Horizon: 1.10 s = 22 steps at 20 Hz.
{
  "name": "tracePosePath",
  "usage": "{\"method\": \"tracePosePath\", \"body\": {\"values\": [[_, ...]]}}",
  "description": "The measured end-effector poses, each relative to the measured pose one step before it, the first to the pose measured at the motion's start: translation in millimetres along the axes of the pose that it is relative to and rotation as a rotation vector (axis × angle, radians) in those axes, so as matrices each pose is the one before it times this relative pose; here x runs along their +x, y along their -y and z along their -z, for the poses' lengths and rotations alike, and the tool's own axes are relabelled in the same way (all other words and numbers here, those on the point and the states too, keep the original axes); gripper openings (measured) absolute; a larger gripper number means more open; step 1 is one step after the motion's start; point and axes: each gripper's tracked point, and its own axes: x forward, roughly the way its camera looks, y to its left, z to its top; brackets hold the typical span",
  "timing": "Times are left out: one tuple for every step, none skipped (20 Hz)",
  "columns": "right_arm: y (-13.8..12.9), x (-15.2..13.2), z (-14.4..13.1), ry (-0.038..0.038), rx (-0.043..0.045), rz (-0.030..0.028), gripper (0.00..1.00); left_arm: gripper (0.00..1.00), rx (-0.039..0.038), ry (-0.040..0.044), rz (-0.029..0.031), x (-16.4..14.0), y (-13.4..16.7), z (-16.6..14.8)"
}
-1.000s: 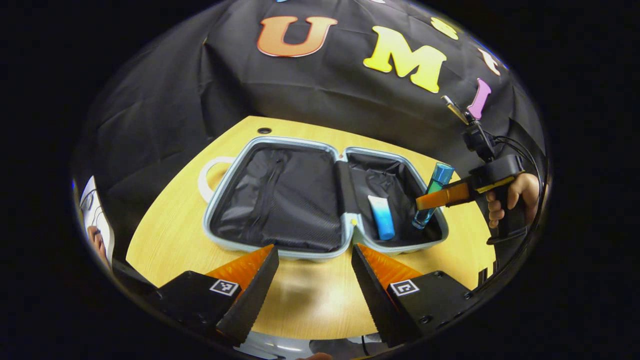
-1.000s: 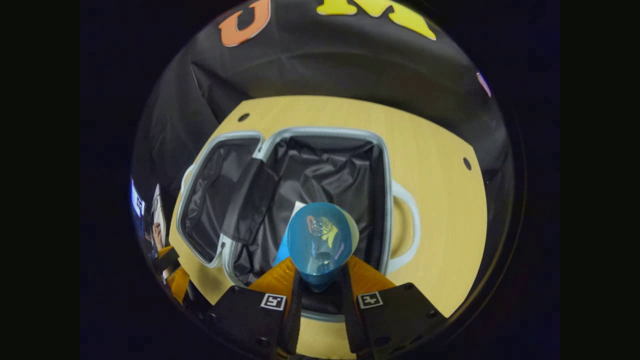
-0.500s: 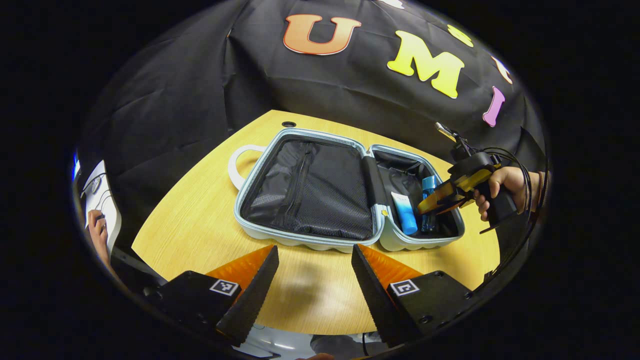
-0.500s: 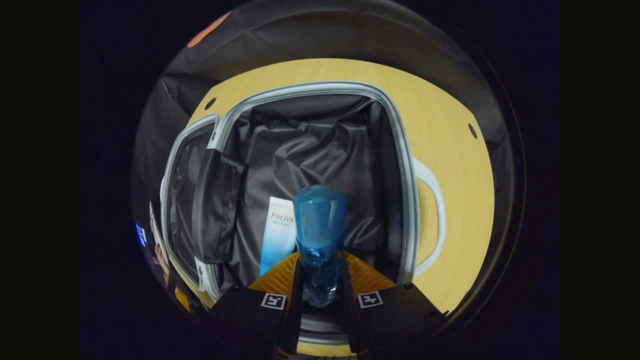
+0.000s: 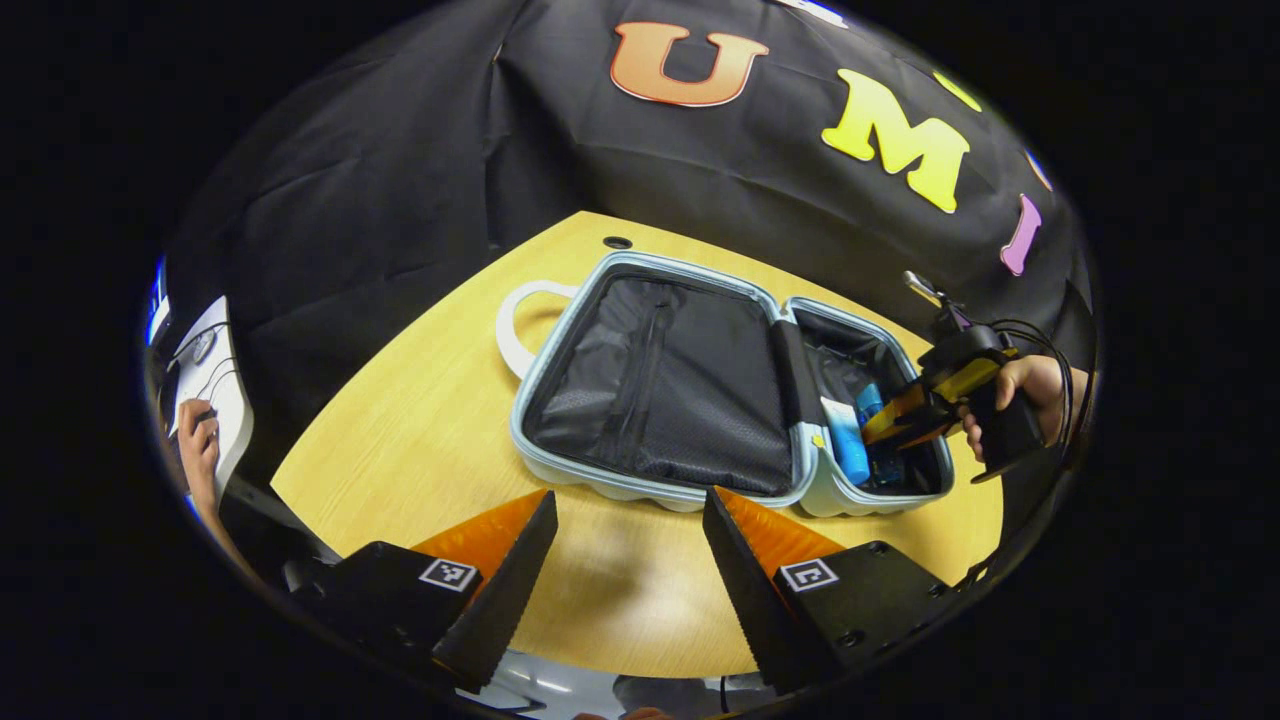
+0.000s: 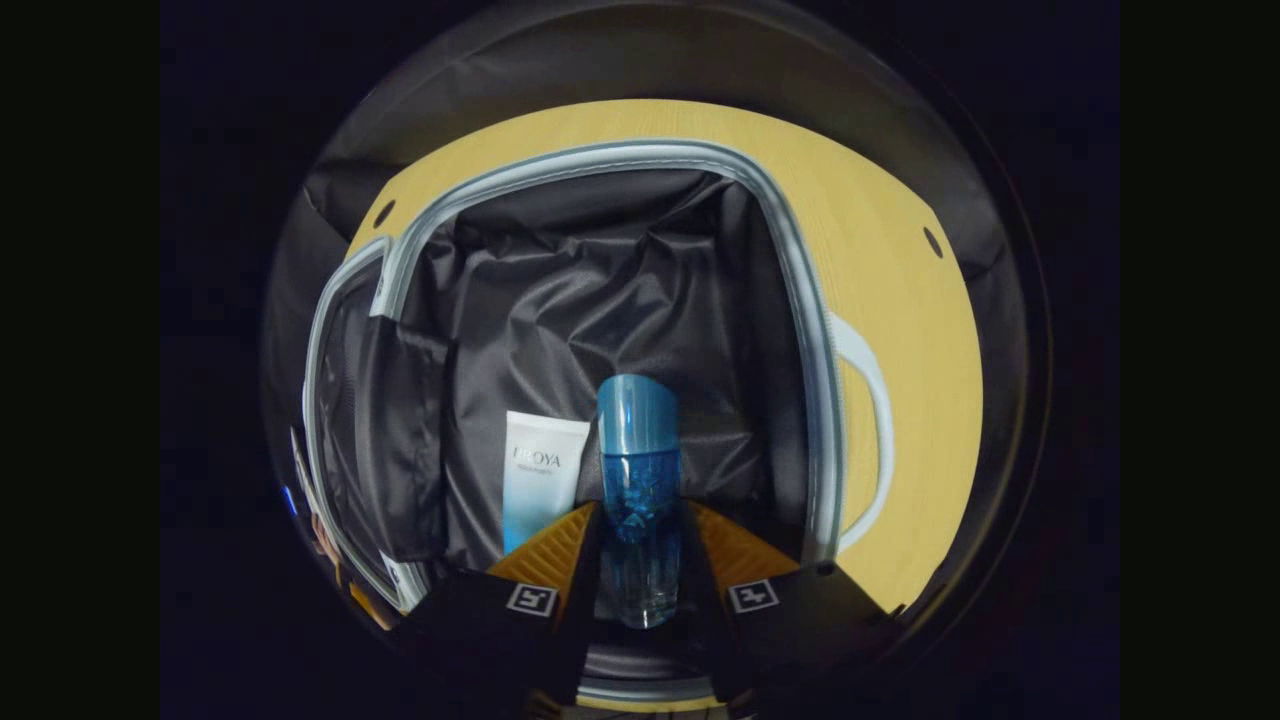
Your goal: First open the suitcase, pack the skin care products into it, and then close the suitcase.
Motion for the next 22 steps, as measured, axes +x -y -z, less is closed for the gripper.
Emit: {"method": "tracePosePath", "body": {"values": [[-0.61,-6.85,0.99,0.00072,0.00998,-0.00776,0.50,0.94,-0.00082,0.00691,-0.02509,1.64,-7.87,-4.71],[-3.44,-10.05,0.76,0.00627,0.01173,-0.02306,0.63,0.94,-0.00934,-0.00305,-0.00118,2.47,-3.41,-4.36],[-4.75,-13.69,0.88,0.01226,0.01121,-0.02948,0.71,0.93,-0.01943,-0.00681,0.00473,2.71,-1.39,-4.30],[-5.70,-16.51,-0.49,0.01681,0.00351,-0.03437,0.74,0.92,-0.02649,-0.01168,0.00331,3.62,-3.43,-3.43],[-3.02,-19.32,0.71,0.01813,-0.00424,-0.02278,0.75,0.92,-0.03648,-0.01465,0.01601,4.37,-0.77,-4.74],[-2.13,-19.63,-0.21,0.02472,-0.00654,-0.01886,0.78,0.92,-0.04443,-0.01572,0.01461,4.75,-1.49,-5.57],[-2.75,-20.74,-0.59,0.02668,-0.01019,-0.01943,0.79,0.93,-0.04352,-0.01740,0.00009,6.42,-4.37,-6.33],[-1.99,-19.22,-1.88,0.02843,-0.00948,-0.01779,0.78,0.93,-0.02968,-0.01276,-0.00508,7.72,-4.94,-7.64],[1.01,-18.97,-1.94,0.02302,-0.01225,-0.01170,0.78,0.96,-0.02353,-0.00885,-0.01362,7.51,-8.64,-8.77],[0.46,-14.38,0.05,0.02151,-0.01443,-0.00842,0.81,0.97,-0.01378,-0.01275,0.00048,6.63,-3.85,-8.05],[3.58,-13.42,-2.39,0.02364,-0.01586,0.00013,0.78,0.96,-0.00755,-0.01394,-0.00131,5.53,-2.27,-7.28],[3.98,-12.26,-3.32,0.02187,-0.01246,0.00137,0.81,0.97,-0.00155,-0.00763,-0.00075,6.83,-3.14,-9.15],[3.42,-10.11,-1.57,0.01946,-0.00962,0.00245,0.81,0.97,-0.00361,-0.00077,-0.00353,5.94,-3.48,-8.92],[3.50,-9.82,-1.18,0.01733,-0.00616,-0.00329,0.77,0.97,-0.00906,0.00116,-0.00102,4.46,-1.63,-8.88],[0.64,-7.62,0.41,0.01204,-0.00259,-0.00782,0.81,0.96,-0.01223,0.00096,-0.00584,5.58,-2.78,-8.74],[2.30,-7.74,2.41,0.00621,0.00583,-0.00457,0.78,0.97,-0.00827,-0.00426,-0.01127,5.88,-5.91,-9.12],[2.01,-6.28,4.06,0.00288,0.01251,-0.00362,0.82,0.97,-0.00625,-0.00611,-0.01003,5.25,-4.22,-7.49],[1.28,-7.07,4.70,0.00226,0.01560,-0.00737,0.82,0.96,0.00007,-0.00854,-0.01385,9.18,-6.02,-7.37],[2.37,-7.40,6.28,-0.00187,0.01536,-0.00034,0.82,0.85,0.00818,-0.02178,-0.01835,9.45,-5.53,-3.86],[4.43,-6.52,6.60,-0.00296,0.01106,0.00251,0.78,0.97,0.00775,-0.01834,-0.01586,7.80,-5.69,-3.74],[3.01,-7.03,5.87,-0.00288,0.00740,0.00056,0.77,0.96,0.00807,-0.02515,-0.01268,7.62,-3.80,-2.59],[3.02,-7.49,5.63,0.00272,0.00283,0.00236,0.77,0.96,0.00504,-0.01572,-0.00796,7.62,-1.54,-4.12]]}}
